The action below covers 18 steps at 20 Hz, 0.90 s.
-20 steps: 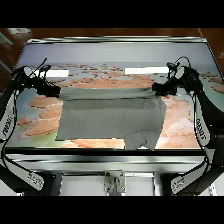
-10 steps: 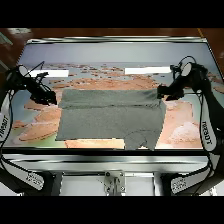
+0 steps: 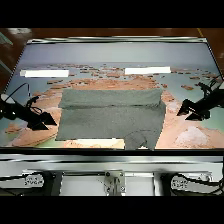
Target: Fold the shirts.
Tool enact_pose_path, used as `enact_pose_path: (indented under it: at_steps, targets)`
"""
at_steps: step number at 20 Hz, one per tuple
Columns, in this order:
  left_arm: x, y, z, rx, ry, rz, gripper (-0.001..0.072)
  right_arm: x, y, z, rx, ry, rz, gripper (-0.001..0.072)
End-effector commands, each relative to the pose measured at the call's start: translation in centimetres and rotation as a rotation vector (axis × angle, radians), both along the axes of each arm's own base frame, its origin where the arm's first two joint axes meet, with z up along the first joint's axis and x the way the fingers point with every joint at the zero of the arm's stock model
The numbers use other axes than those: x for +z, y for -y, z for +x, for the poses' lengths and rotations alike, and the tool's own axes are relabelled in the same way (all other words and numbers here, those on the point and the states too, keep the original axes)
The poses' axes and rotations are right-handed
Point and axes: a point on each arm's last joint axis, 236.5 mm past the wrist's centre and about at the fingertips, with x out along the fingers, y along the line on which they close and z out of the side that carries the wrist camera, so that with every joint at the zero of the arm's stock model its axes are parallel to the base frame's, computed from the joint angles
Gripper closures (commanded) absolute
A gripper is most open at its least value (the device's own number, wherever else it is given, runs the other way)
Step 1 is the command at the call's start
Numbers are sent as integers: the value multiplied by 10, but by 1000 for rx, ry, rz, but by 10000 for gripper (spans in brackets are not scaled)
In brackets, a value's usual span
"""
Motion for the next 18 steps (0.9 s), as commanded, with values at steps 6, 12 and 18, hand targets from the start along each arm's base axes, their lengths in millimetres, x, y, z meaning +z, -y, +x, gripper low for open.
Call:
enact_pose_path:
  at_steps: [6, 12, 18]
  targets:
    - [-24, 21, -30, 54, 6, -50, 4, -11, 0, 7, -75, 103, 17, 141]
    - [-33, 55, -31, -7, -33, -97, 6, -11, -1, 6, -85, 94, 21, 141]
    - [-25, 85, -35, -10, -77, -206, 661, -23, -16, -28, -61, -29, 75, 141]
